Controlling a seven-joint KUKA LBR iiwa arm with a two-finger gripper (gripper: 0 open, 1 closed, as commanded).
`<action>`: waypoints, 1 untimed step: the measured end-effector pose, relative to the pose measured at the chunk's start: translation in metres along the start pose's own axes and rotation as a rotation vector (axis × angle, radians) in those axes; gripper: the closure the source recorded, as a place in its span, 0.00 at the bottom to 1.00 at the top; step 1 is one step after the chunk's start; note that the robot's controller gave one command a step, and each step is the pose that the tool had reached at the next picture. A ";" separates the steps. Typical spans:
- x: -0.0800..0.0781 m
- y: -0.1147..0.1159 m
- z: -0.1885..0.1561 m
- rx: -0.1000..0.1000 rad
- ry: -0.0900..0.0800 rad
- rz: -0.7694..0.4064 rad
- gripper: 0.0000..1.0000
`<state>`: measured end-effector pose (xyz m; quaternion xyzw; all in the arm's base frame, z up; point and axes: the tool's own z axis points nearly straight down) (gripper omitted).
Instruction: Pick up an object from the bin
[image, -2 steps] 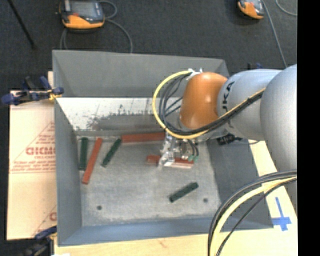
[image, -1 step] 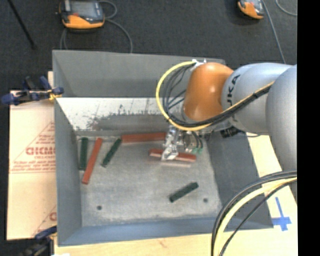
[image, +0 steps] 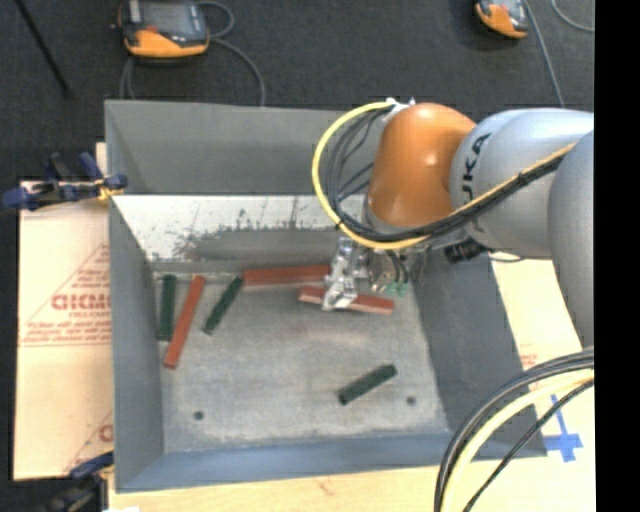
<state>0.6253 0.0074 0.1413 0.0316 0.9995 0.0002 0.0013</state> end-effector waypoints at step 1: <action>0.014 -0.003 -0.064 0.000 0.004 0.057 1.00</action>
Offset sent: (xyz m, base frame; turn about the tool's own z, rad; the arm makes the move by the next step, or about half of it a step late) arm 0.0116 0.0011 0.0814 -0.0011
